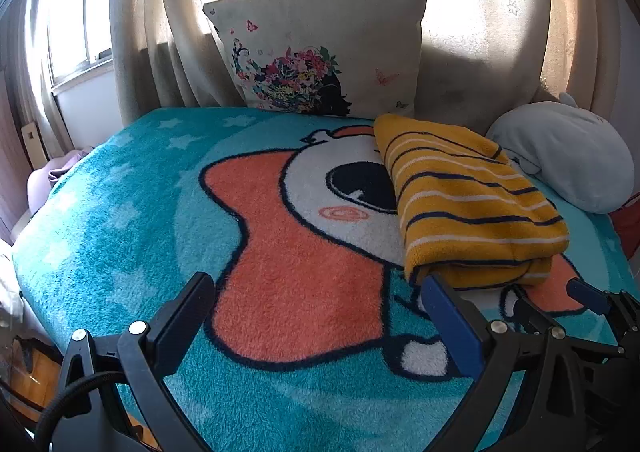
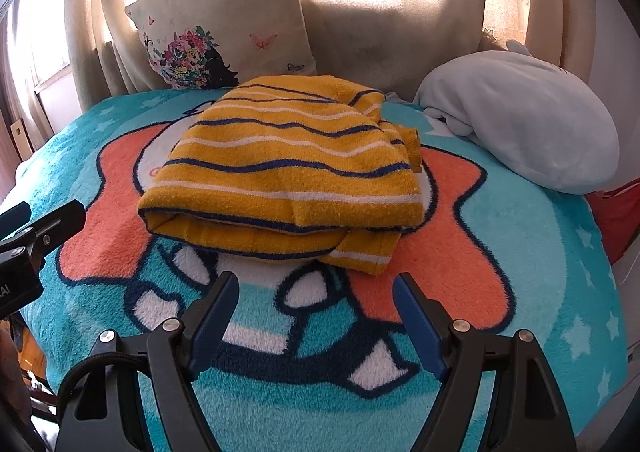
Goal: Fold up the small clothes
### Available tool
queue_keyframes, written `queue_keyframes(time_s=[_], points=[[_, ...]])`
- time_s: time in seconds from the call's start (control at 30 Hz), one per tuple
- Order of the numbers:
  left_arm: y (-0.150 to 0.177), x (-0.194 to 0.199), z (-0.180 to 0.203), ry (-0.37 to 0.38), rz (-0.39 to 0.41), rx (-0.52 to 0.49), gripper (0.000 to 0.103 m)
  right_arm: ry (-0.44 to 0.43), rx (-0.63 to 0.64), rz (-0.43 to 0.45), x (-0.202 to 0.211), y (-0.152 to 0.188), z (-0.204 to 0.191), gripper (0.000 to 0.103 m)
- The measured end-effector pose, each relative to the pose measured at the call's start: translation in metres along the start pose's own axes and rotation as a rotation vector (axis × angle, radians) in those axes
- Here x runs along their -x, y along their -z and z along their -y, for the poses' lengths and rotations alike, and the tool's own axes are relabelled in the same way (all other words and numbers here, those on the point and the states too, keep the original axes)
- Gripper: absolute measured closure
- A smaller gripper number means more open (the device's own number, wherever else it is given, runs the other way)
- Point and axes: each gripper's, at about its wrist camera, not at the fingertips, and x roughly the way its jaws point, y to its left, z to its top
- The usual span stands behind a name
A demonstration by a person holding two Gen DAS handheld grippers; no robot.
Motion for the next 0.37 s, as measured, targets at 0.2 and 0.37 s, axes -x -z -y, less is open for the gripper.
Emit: queue_keyframes(time_s=[0.2, 0.37], points=[[0.0001, 0.004, -0.0016, -0.004, 0.026, 0.0, 0.0, 0.008, 0.012, 0.005, 0.0019, -0.0019, -0.0035, 0.02], [0.0018, 0.0077, 0.0012, -0.029, 0.038, -0.027, 0.0, 0.017, 0.022, 0.02, 0.0083, -0.0051, -0.0077, 0.02]])
